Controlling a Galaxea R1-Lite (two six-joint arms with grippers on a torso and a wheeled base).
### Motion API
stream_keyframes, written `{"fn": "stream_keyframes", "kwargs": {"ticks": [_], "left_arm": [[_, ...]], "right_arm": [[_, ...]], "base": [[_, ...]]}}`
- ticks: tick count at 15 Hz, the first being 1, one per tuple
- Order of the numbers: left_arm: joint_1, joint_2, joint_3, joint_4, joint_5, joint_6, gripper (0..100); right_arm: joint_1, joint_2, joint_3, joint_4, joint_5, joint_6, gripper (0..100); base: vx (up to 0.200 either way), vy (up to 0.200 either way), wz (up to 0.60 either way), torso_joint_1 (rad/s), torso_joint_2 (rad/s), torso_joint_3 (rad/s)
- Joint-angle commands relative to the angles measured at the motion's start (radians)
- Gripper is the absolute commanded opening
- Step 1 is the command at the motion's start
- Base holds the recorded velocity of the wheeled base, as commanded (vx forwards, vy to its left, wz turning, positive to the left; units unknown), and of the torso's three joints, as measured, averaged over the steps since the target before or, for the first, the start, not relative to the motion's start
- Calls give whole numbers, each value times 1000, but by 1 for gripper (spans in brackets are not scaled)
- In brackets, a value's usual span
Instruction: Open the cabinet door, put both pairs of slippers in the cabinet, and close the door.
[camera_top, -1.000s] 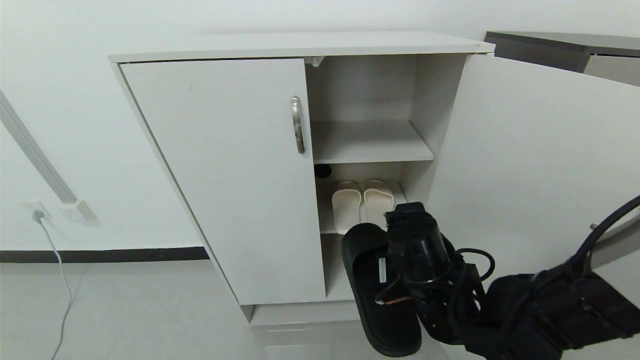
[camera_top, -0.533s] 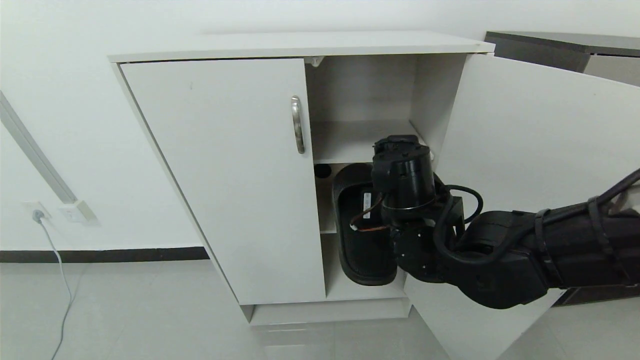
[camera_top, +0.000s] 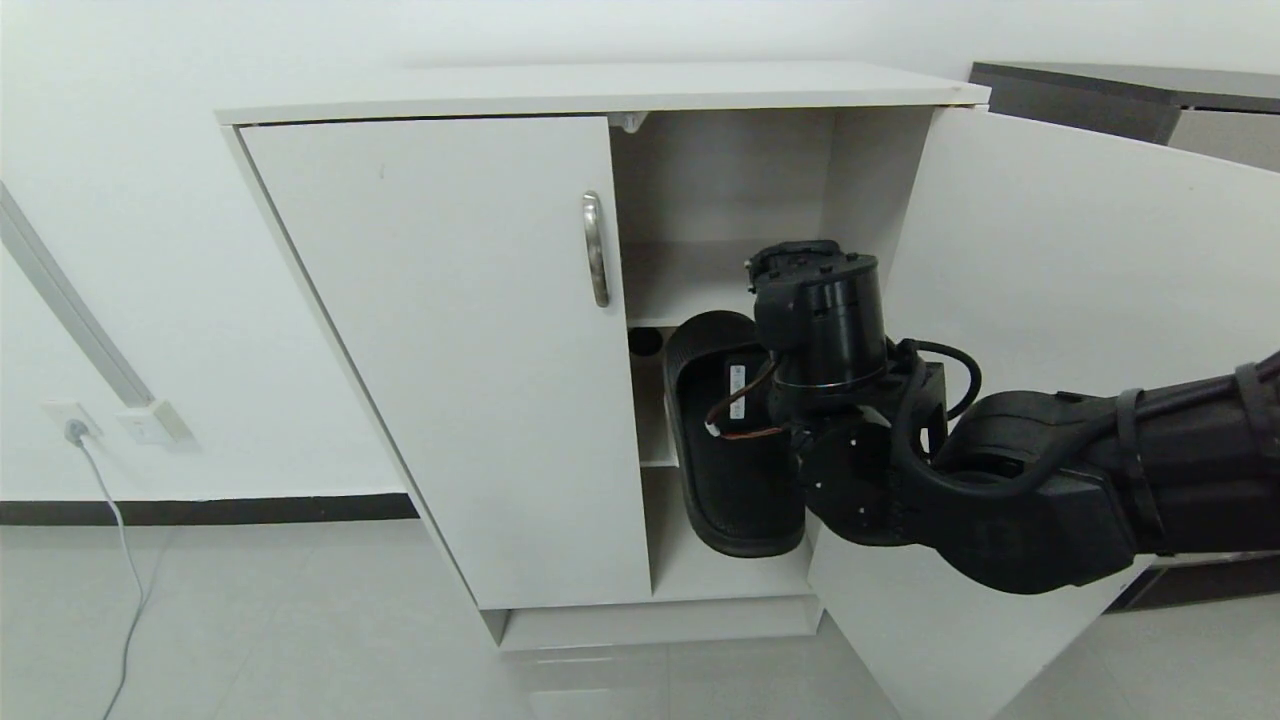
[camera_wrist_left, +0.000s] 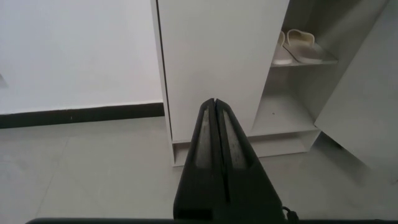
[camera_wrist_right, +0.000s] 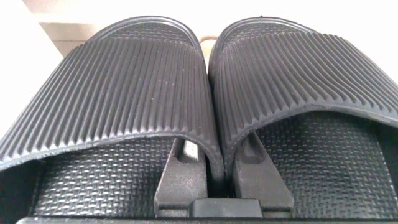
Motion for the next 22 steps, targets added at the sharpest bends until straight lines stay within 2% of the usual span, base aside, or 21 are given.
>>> {"fn": "stream_keyframes", "kwargs": {"ticks": [1,10,14,17,20,22], "left_arm": [[0,1,0,0,0,-2,0],[0,1,0,0,0,-2,0],[0,1,0,0,0,-2,0],[0,1,0,0,0,-2,0],[0,1,0,0,0,-2,0],[0,1,0,0,0,-2,0]], "right_arm": [[0,-9,-7,2,0,0,0],[13,-7,6,-6,-5,5,0],[29,-1,79,-73,-7,-1,0],[23,14,84,-82,10,-1,0],[-6,58,24,-78,38,-6,0],[-41,98,-65,-56,69,-26,0]], "base": [[200,0,0,2,-2,2],[200,0,0,0,0,2],[0,0,0,0,0,0],[0,0,0,0,0,0],[0,0,0,0,0,0],[0,0,0,0,0,0]]}}
